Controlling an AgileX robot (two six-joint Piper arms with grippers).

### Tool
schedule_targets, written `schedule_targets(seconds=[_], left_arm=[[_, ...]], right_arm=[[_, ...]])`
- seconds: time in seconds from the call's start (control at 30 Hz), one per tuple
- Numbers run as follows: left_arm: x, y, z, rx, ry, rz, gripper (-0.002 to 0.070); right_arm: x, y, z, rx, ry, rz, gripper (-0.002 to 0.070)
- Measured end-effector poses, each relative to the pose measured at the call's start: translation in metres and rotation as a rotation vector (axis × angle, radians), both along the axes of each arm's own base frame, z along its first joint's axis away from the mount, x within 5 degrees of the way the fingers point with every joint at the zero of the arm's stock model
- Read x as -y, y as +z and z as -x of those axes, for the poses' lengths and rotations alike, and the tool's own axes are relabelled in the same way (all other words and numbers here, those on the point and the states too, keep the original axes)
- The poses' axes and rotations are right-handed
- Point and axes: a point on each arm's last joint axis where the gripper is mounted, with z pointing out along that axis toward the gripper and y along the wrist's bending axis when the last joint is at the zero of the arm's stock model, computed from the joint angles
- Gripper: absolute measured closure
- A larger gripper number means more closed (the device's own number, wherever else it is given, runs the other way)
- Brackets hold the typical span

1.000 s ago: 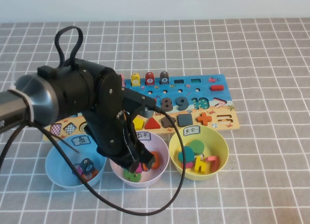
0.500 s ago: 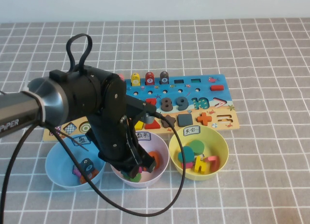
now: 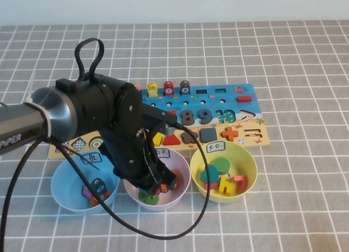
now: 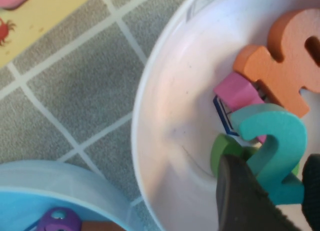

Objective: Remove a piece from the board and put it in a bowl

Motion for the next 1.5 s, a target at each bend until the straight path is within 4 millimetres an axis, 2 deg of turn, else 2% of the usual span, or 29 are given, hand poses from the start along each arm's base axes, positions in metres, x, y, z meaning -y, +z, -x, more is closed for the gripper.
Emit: schedule_targets(seconds=[0.23, 0.47, 0.87, 1.2, 1.33, 1.43, 1.5], left_arm=[[0.001, 0.000, -0.001, 0.012, -0.005, 0.007, 0.0454], [0.001, 0.000, -0.002, 0.038, -0.109, 0.001, 0.0454], [0.003, 0.001, -0.005, 0.066, -0.074, 0.025, 0.0451], [0.003, 0.001, -0.005, 0.070, -0.068, 0.029, 0.0292], [0.002, 0.015, -0.003, 0.113, -0.067, 0.057, 0.0279], [-0.003, 0.043, 0.003, 0.191, -0.065, 0.108, 0.0288], [-0.010, 0.064, 0.011, 0.270, -0.063, 0.153, 0.0332]], right_arm=[[0.000, 0.000, 0.000, 0.000, 0.000, 0.000, 0.0694], [0.000, 0.000, 0.000, 0.000, 0.000, 0.000, 0.0694], [0.000, 0.000, 0.000, 0.000, 0.000, 0.000, 0.0694], [0.000, 0.000, 0.000, 0.000, 0.000, 0.000, 0.0694], [0.000, 0.000, 0.000, 0.000, 0.000, 0.000, 0.0694], [0.000, 0.000, 0.000, 0.000, 0.000, 0.000, 0.0694], [0.000, 0.000, 0.000, 0.000, 0.000, 0.000, 0.0694]])
